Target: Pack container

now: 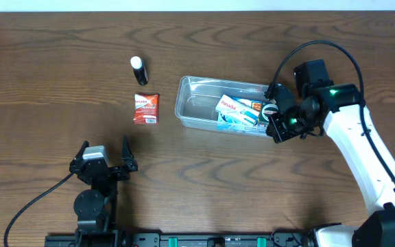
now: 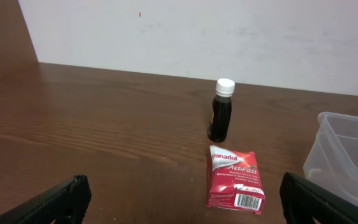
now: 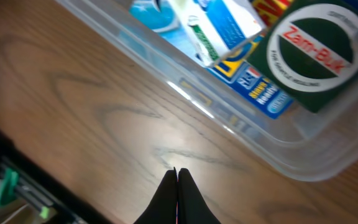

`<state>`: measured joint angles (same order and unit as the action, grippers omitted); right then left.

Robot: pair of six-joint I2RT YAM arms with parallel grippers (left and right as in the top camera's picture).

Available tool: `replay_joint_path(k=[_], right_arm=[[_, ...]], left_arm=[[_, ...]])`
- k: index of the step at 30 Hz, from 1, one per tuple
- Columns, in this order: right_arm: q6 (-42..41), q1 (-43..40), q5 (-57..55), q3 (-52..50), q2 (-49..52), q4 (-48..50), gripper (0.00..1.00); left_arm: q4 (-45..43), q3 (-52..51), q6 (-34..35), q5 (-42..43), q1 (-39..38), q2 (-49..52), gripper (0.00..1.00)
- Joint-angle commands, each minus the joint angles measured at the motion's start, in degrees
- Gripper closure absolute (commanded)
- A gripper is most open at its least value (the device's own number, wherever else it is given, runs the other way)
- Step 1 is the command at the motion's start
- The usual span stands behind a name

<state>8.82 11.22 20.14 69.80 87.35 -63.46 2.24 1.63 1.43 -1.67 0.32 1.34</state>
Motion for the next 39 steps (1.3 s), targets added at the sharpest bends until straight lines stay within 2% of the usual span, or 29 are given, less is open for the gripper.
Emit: replay_joint_path(k=[1, 13, 22, 28, 32, 37, 39], right_arm=[[-0.42, 0.52, -3.43, 0.0, 2.03, -0.24, 0.99], [-0.44, 0.52, -7.67, -0.11, 11.04, 1.07, 0.99], [-0.68, 0.42, -9.79, -0.11, 11.56, 10.45, 0.99], [-1.07, 0.42, -8.81, -0.11, 11.56, 10.21, 0.99], [-1.01, 0.42, -3.67, 0.44, 11.45, 7.98, 0.99], [2.86, 0.42, 11.41, 4.02, 10.08, 3.41, 0.99], [2.86, 0.42, 14.08, 6.25, 9.14, 2.29, 0.99]], left_arm=[[1.73, -1.4, -0.55, -0.44, 0.26, 0.0, 0.02], [1.7, -1.4, -0.57, -0.44, 0.26, 0.0, 0.02], [1.73, -1.4, -0.55, -0.44, 0.26, 0.0, 0.02], [1.7, -1.4, -0.55, -0.44, 0.26, 0.0, 0.02], [1.73, -1.4, -0.55, -0.44, 0.26, 0.0, 0.02], [1.73, -1.4, -0.55, -0.44, 0.26, 0.0, 0.02], [1.73, -1.4, -0.55, -0.44, 0.26, 0.0, 0.02]])
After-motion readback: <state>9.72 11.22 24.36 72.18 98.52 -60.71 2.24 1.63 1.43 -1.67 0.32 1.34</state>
